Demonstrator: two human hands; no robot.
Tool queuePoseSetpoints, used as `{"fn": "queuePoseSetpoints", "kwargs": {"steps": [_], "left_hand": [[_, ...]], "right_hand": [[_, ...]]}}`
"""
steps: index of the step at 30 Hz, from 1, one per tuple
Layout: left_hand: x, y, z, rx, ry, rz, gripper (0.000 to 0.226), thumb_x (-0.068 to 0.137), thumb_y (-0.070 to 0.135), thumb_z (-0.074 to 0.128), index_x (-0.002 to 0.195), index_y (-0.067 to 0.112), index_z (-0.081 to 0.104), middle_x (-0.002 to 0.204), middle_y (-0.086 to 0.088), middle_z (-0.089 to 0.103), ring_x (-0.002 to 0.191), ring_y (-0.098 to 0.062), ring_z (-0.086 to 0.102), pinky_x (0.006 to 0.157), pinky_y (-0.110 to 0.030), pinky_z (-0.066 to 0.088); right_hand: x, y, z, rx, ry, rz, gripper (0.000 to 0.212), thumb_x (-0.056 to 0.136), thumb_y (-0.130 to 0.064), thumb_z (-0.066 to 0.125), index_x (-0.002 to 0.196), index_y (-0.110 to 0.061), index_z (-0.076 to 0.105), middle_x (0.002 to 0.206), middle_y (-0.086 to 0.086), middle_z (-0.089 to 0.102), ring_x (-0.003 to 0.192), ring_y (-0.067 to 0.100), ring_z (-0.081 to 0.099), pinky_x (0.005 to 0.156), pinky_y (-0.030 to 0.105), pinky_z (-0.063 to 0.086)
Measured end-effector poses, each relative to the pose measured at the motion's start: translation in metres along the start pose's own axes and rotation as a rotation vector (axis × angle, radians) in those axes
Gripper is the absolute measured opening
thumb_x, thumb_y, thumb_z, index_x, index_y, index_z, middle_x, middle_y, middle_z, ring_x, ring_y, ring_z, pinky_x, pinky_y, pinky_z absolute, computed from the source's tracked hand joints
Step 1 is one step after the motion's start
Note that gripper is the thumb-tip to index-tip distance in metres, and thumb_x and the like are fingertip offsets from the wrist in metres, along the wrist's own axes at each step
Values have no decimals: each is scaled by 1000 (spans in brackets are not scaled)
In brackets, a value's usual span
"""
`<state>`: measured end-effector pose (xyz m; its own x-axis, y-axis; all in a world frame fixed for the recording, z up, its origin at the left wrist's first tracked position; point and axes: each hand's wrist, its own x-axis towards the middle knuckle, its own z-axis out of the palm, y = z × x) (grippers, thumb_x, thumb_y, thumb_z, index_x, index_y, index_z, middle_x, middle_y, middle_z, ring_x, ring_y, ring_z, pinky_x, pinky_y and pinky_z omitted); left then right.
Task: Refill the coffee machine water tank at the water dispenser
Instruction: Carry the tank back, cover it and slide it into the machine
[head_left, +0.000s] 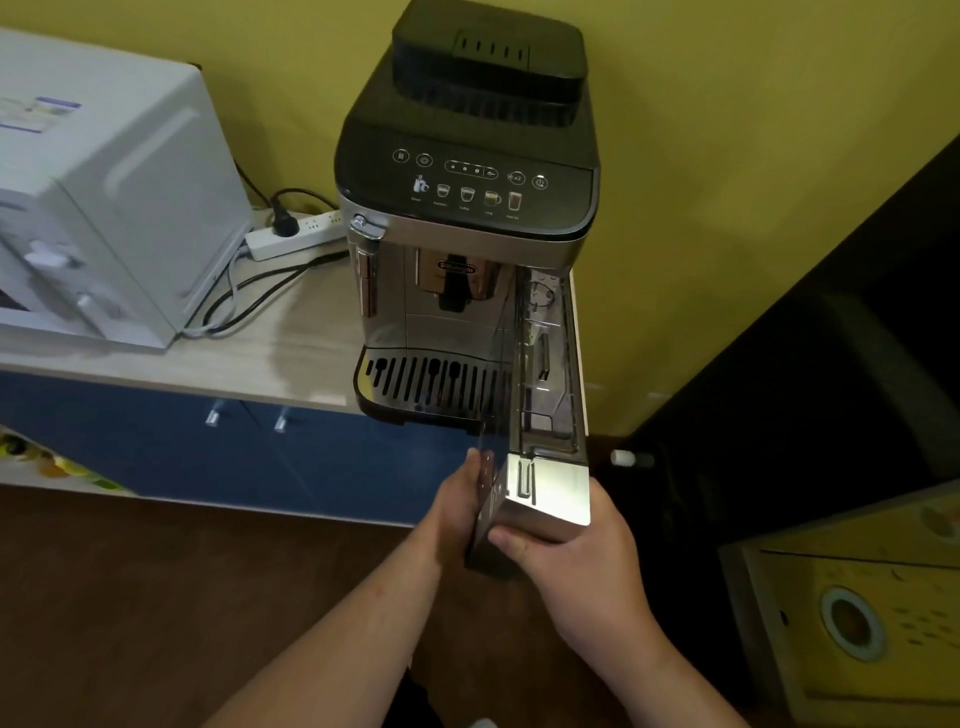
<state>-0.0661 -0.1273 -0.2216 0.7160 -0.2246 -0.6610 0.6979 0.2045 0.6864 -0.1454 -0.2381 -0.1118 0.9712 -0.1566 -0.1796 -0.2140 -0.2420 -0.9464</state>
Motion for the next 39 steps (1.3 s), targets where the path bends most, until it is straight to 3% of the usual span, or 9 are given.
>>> {"fn": "queuePoseSetpoints", "kwargs": {"steps": [4, 11, 16, 19, 23, 27, 32, 36, 39], "left_hand": [[1, -1, 1, 44, -8, 26, 54, 107, 43, 29, 127, 3, 58, 118, -19, 66, 86, -17, 67, 64, -26, 53], [6, -9, -4, -9, 2, -2, 41, 106, 38, 38, 106, 9, 68, 77, -4, 75, 69, -16, 72, 68, -30, 53], [-10, -3, -2, 88, -48, 32, 29, 107, 15, 38, 97, 6, 63, 108, -20, 68, 73, 2, 72, 55, -15, 53], [-19, -4, 2, 51, -21, 12, 34, 108, 18, 34, 107, 0, 63, 105, -13, 74, 107, -30, 67, 57, -25, 52], [-14, -11, 2, -83, -21, -45, 55, 106, 38, 36, 76, 13, 74, 73, -8, 75, 73, -23, 73, 76, -34, 53], [-14, -14, 8, -172, 29, -83, 56, 100, 55, 39, 98, 11, 73, 98, -18, 75, 100, -37, 68, 103, -50, 46], [-24, -21, 15, -203, 4, -94, 52, 106, 42, 33, 124, 2, 59, 119, -20, 67, 111, -33, 63, 88, -40, 50], [-20, -23, 11, -149, -48, -86, 48, 106, 42, 33, 98, 10, 67, 84, -13, 76, 77, -23, 72, 71, -34, 53], [-16, -18, 10, -111, -1, -77, 48, 104, 45, 38, 106, 8, 68, 98, -14, 75, 88, -26, 72, 75, -35, 56]], "right_hand": [[0, 1, -1, 3, -7, -6, 64, 58, -5, 92, 101, -42, 61, 99, -30, 69, 94, -7, 66, 75, 14, 54], [-5, 5, 1, -12, -16, -18, 68, 57, -9, 93, 102, -45, 59, 100, -34, 66, 96, -10, 63, 75, 10, 52], [-8, 5, 4, 7, -16, -4, 70, 55, -7, 94, 103, -43, 59, 101, -35, 66, 96, -10, 63, 73, 9, 51], [-13, 7, 4, 7, -26, -5, 72, 55, -7, 94, 105, -45, 59, 103, -34, 66, 99, -7, 64, 79, 15, 53], [-15, 8, -2, 7, -26, -7, 70, 55, -5, 94, 101, -47, 62, 101, -31, 69, 98, -5, 66, 81, 20, 55], [-17, 4, -12, -8, -29, -20, 70, 53, -4, 94, 94, -53, 65, 98, -32, 69, 94, -8, 65, 74, 11, 52], [-28, 6, -15, -2, -60, 13, 70, 53, 1, 93, 98, -43, 61, 95, -37, 67, 93, -11, 63, 68, 7, 50], [-26, 2, -15, -13, -50, 6, 68, 54, -2, 93, 95, -45, 59, 93, -42, 64, 92, -17, 60, 67, 4, 48], [-21, 0, -15, -22, -37, -11, 68, 56, -1, 92, 93, -46, 58, 91, -44, 63, 91, -19, 60, 68, 2, 46]]}}
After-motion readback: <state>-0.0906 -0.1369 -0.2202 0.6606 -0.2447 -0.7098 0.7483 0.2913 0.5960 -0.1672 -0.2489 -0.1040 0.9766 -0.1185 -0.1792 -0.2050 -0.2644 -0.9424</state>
